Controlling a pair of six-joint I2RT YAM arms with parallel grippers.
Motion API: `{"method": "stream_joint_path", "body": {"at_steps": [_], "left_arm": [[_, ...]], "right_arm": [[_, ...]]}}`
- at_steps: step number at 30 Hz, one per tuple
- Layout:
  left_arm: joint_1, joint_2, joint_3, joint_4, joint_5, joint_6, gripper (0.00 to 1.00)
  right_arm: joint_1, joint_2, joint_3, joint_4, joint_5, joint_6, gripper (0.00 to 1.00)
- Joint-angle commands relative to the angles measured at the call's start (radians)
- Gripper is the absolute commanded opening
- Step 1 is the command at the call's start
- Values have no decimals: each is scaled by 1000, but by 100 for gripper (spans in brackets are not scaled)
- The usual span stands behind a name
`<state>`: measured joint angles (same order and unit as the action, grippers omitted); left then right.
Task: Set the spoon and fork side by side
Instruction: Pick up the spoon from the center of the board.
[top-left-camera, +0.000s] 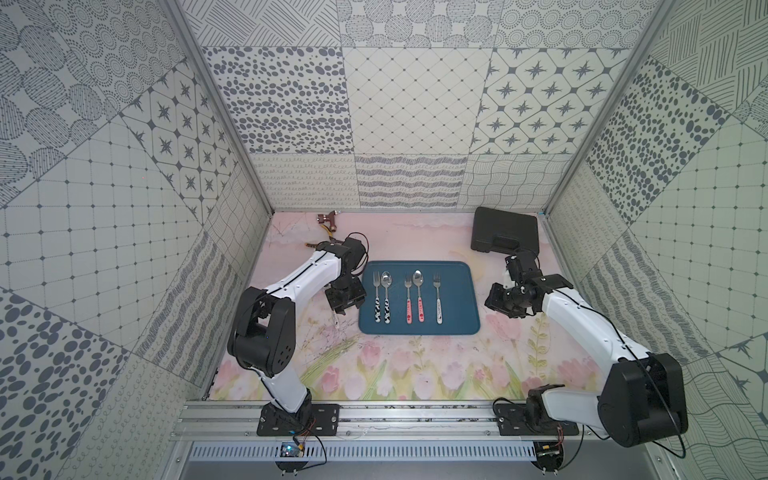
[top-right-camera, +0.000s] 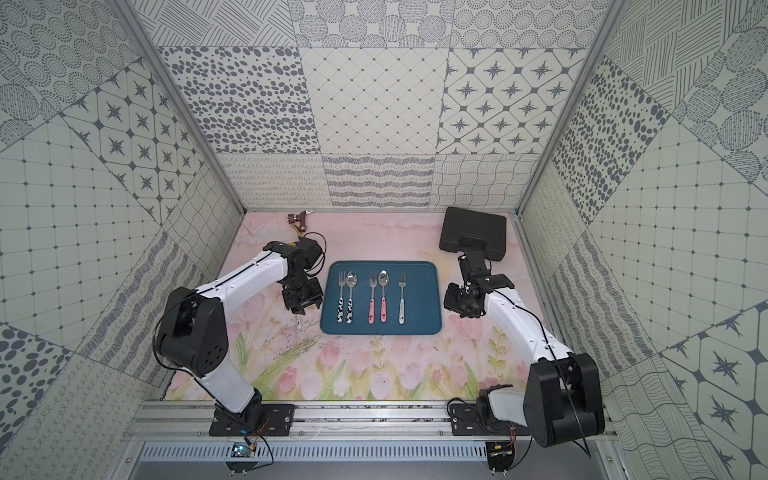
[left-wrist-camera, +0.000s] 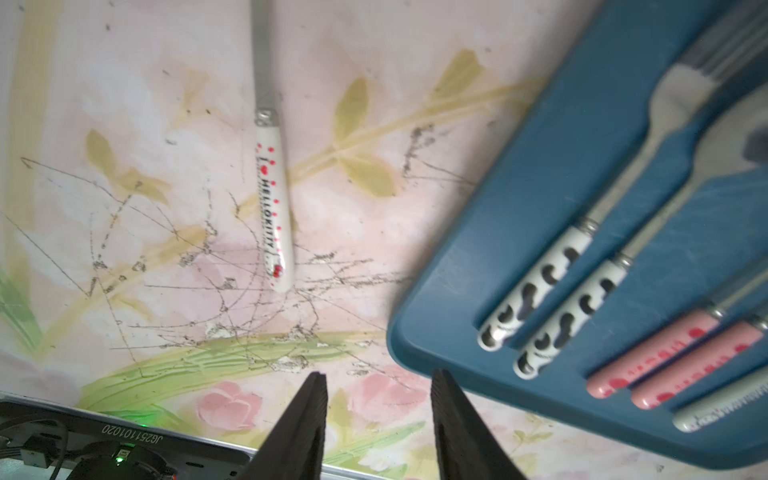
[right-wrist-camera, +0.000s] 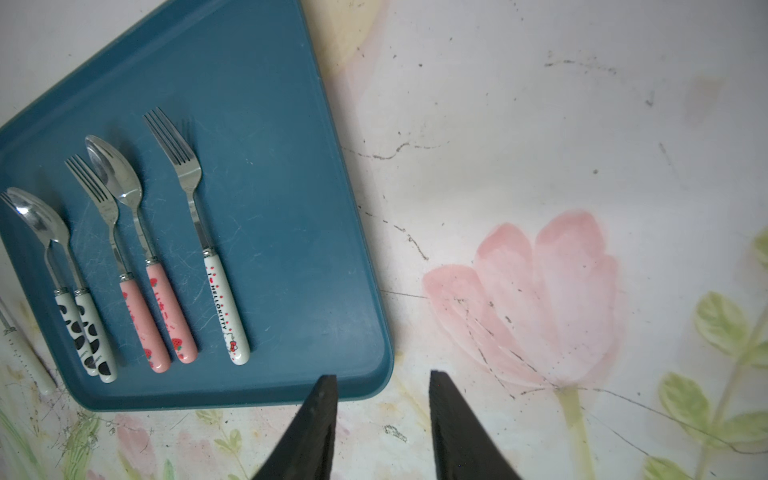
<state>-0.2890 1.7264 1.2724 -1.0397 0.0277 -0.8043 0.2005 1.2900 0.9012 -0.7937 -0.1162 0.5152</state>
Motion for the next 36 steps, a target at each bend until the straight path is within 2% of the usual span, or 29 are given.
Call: {"method": "stream_joint_path", "body": {"at_steps": [1, 9, 16, 29, 36], "left_arm": [[86, 16, -67, 122, 53, 75, 46], [122, 97, -77, 175, 45, 97, 44], [131, 44, -101, 207, 77, 144, 44], [138, -10, -156, 136, -31, 211, 47], [142, 57, -151, 157, -39, 220, 46]], "right_arm": [[7, -3, 24, 15, 2, -14, 41], [9, -1, 27, -3, 20, -15, 42], [17, 7, 29, -12, 30, -8, 43], [66, 85, 73, 7, 36, 9, 43], [71, 88, 73, 10, 44, 11, 43]]}}
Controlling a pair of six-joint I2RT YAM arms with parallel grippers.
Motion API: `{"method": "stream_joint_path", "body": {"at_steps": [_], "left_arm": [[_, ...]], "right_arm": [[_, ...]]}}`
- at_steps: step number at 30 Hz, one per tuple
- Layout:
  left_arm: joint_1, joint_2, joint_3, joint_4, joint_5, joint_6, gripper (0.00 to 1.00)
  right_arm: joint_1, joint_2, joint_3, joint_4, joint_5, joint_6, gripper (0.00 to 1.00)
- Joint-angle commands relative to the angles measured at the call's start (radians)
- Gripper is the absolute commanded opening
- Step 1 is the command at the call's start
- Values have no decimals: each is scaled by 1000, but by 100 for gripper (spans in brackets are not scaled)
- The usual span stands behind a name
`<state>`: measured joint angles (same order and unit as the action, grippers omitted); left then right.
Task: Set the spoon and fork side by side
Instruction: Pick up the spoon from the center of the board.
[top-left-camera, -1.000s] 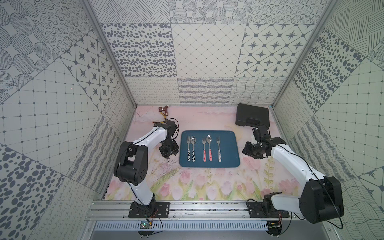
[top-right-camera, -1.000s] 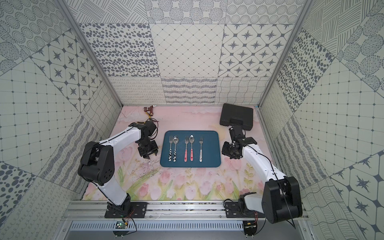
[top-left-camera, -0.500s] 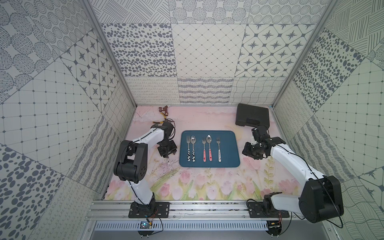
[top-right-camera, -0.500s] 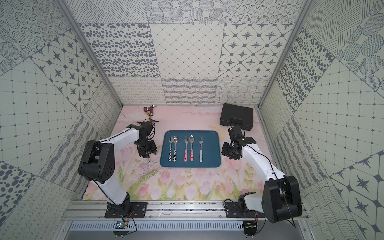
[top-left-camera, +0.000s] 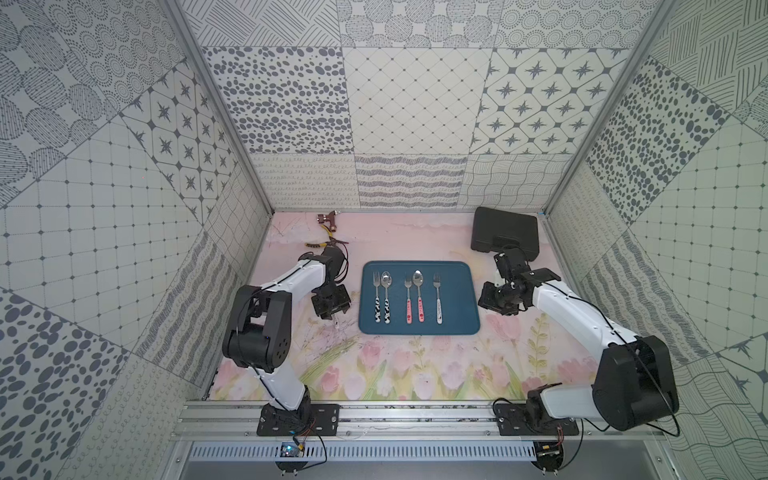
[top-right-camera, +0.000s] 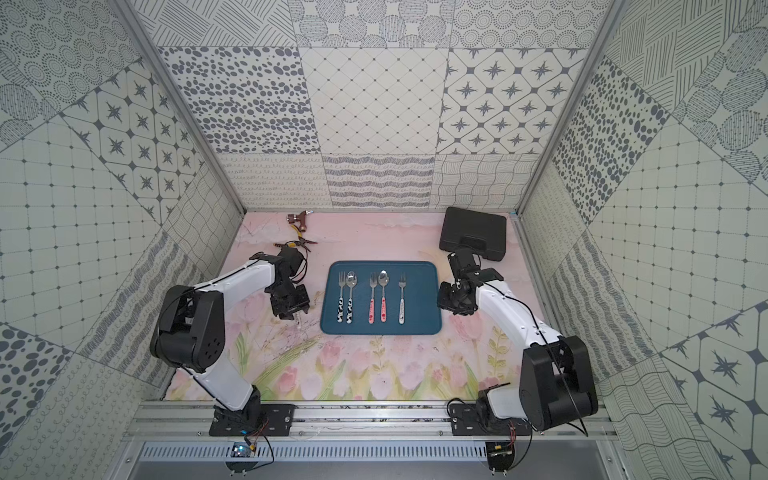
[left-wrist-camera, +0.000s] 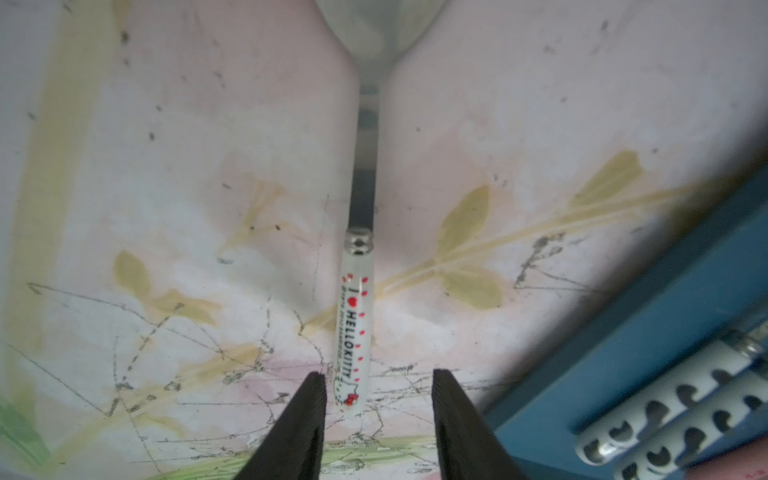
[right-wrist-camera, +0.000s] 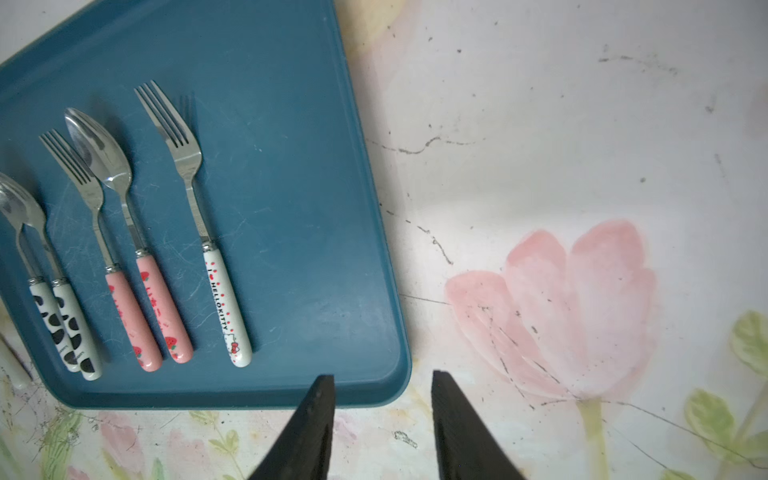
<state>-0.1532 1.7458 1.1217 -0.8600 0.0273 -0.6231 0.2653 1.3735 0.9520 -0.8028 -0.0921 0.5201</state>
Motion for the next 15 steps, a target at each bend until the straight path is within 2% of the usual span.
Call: {"method": "stream_joint_path", "body": {"at_steps": [1, 7, 12, 15], "left_arm": [[11, 53, -1, -15, -36, 40, 46], [20, 128, -10, 33, -30, 28, 37], [20, 153, -15, 44, -29, 11, 15], [20, 148, -22, 43, -37, 6, 6]], "right_arm": [[6, 3, 23, 20, 24, 4, 43], [6, -7, 25, 11, 29, 1, 43], [6, -14, 19, 11, 31, 1, 43], [5, -14, 22, 10, 33, 0, 42]]}}
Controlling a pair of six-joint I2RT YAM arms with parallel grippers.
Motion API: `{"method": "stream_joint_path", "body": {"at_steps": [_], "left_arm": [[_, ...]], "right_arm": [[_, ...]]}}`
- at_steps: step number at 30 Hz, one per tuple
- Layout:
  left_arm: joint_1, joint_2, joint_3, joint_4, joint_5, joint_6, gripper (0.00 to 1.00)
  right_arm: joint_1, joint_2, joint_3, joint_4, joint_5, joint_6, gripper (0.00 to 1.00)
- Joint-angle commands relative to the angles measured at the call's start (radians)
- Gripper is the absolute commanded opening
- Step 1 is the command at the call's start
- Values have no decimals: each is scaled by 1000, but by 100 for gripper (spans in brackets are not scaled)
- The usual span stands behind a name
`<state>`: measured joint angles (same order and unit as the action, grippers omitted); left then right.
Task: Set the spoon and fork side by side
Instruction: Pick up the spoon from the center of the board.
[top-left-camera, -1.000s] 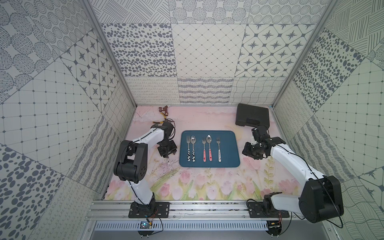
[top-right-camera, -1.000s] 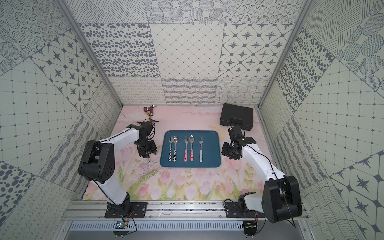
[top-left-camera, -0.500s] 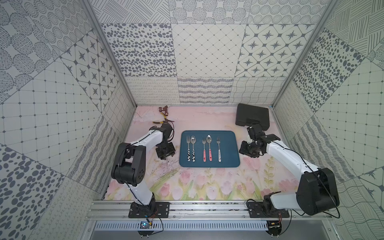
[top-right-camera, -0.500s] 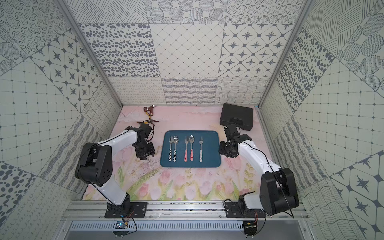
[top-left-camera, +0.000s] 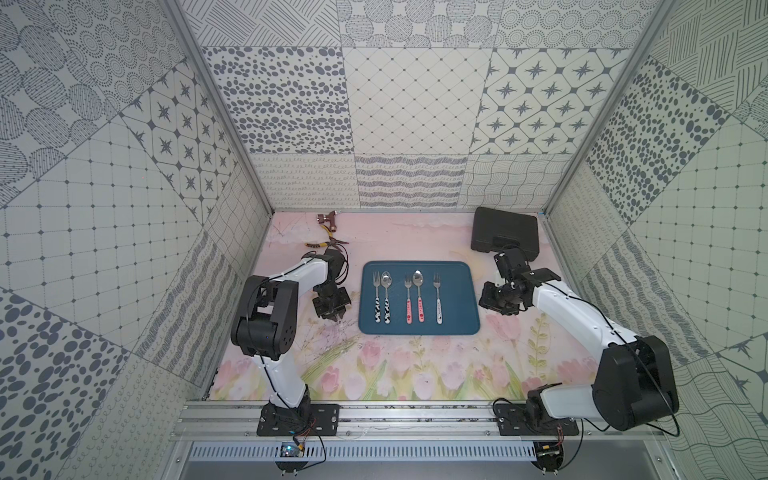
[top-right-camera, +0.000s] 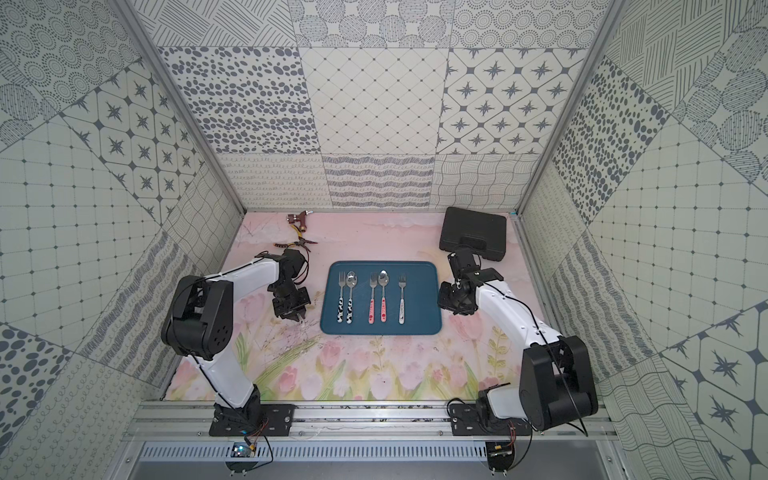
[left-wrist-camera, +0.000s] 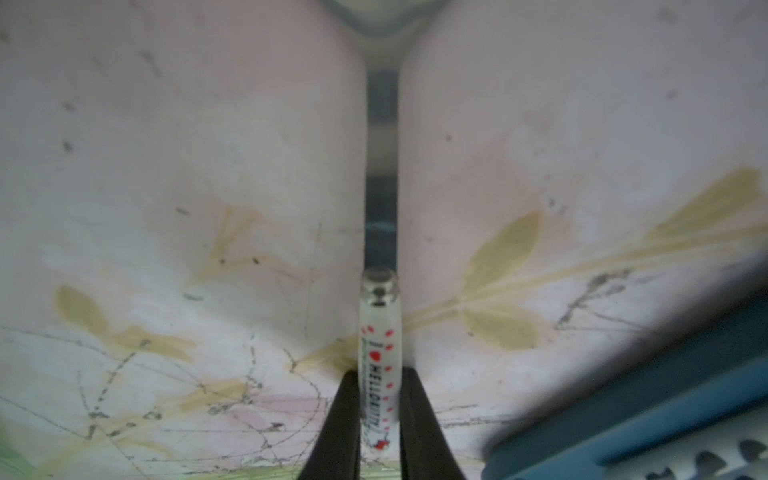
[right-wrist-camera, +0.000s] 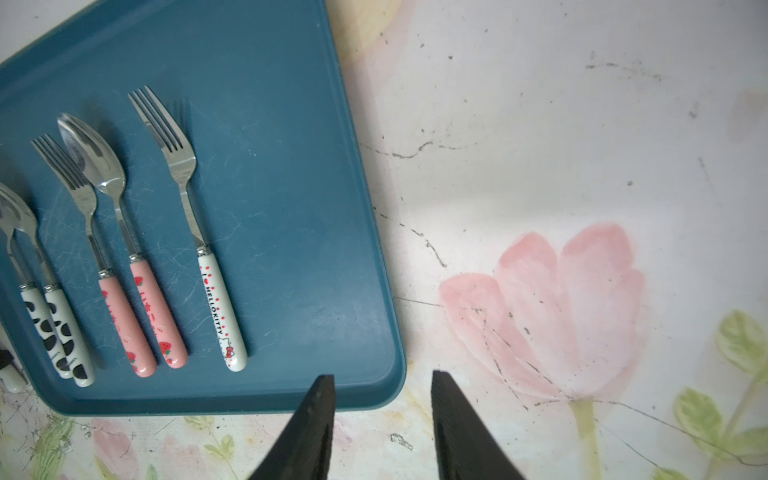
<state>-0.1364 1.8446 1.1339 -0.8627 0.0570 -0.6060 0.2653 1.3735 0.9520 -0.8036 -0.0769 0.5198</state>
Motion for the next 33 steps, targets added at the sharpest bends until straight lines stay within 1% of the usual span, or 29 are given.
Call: {"method": "stream_joint_path", "body": {"at_steps": [1, 2, 8, 12, 19, 27, 30, 33], "left_arm": [[3, 46, -36, 44, -70, -10, 3], [3, 42, -37, 40, -76, -9, 0], [-9, -22, -2, -12, -79, -17, 0], [-40, -64, 46, -56, -80, -26, 0], [-92, -69, 79, -86, -85, -37, 0], [-202, -51, 164, -122, -79, -70, 0], [-253, -41, 219, -143, -70, -79, 0], [-327, -12, 314, -176, -59, -93, 0]], "right_arm": [[6, -14, 23, 11, 18, 0, 42], [6, -12, 24, 11, 18, -2, 42], [6, -8, 31, 11, 16, -5, 42], [6, -2, 36, 12, 14, -7, 41], [6, 0, 39, 12, 10, -9, 41], [6, -3, 37, 12, 20, -9, 41], [6, -7, 36, 12, 39, -9, 41], [3, -12, 31, 10, 57, -6, 41]]}}
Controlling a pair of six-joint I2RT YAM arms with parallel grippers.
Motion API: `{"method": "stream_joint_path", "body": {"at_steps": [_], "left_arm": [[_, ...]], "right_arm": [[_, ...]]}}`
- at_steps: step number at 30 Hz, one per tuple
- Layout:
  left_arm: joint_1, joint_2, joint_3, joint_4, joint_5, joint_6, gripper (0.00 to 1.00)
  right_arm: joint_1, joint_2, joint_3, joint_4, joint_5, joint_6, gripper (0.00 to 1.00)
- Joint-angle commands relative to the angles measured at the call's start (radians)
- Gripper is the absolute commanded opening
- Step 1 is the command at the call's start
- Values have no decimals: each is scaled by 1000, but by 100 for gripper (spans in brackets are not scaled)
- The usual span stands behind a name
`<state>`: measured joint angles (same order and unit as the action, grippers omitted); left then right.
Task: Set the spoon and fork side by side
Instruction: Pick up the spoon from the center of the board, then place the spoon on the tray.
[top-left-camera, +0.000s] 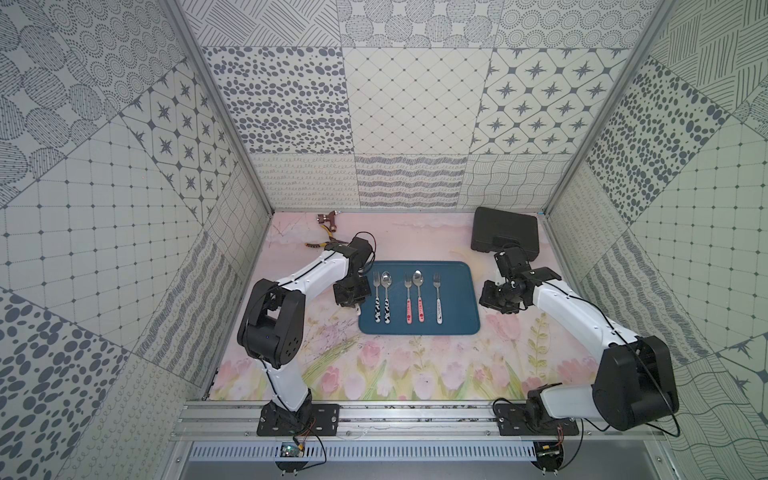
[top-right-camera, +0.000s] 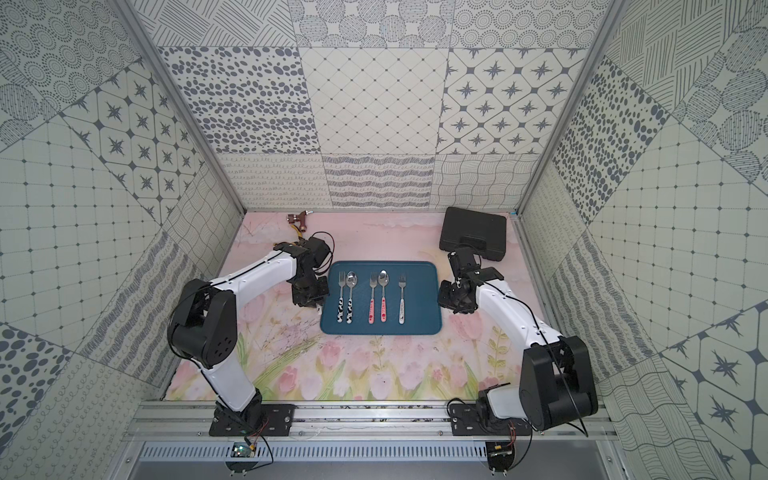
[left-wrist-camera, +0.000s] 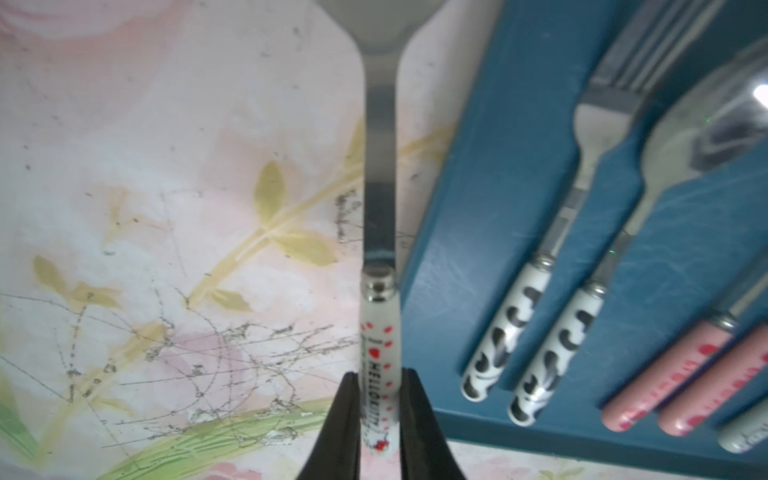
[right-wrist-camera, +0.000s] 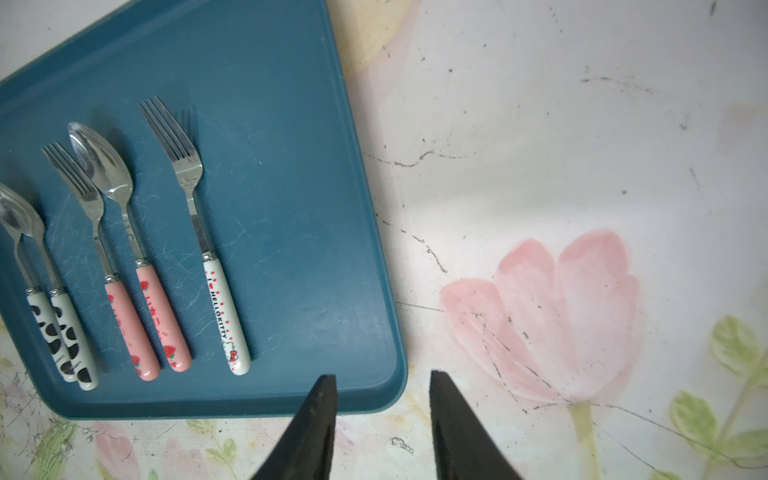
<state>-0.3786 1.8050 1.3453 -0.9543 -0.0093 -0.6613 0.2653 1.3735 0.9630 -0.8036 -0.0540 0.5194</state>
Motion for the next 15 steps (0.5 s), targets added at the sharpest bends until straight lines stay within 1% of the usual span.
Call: {"method": "stream_joint_path", "body": {"at_steps": [1, 5, 9, 12, 15], "left_arm": [[-110, 42, 135, -93, 12, -44, 0], [-234, 150, 330, -152, 32, -61, 0], [-344, 302, 548, -197, 69, -75, 0], [-400, 433, 727, -250, 92, -83, 0], [-433, 532, 866, -284, 108, -84, 0]], "right_arm": [[1, -13, 17, 8, 40, -3, 41], [-19, -27, 9, 7, 52, 9, 41], [-41, -46, 4, 5, 61, 11, 41], [-58, -65, -3, 1, 56, 13, 41], [-72, -90, -13, -6, 53, 10, 41]]}}
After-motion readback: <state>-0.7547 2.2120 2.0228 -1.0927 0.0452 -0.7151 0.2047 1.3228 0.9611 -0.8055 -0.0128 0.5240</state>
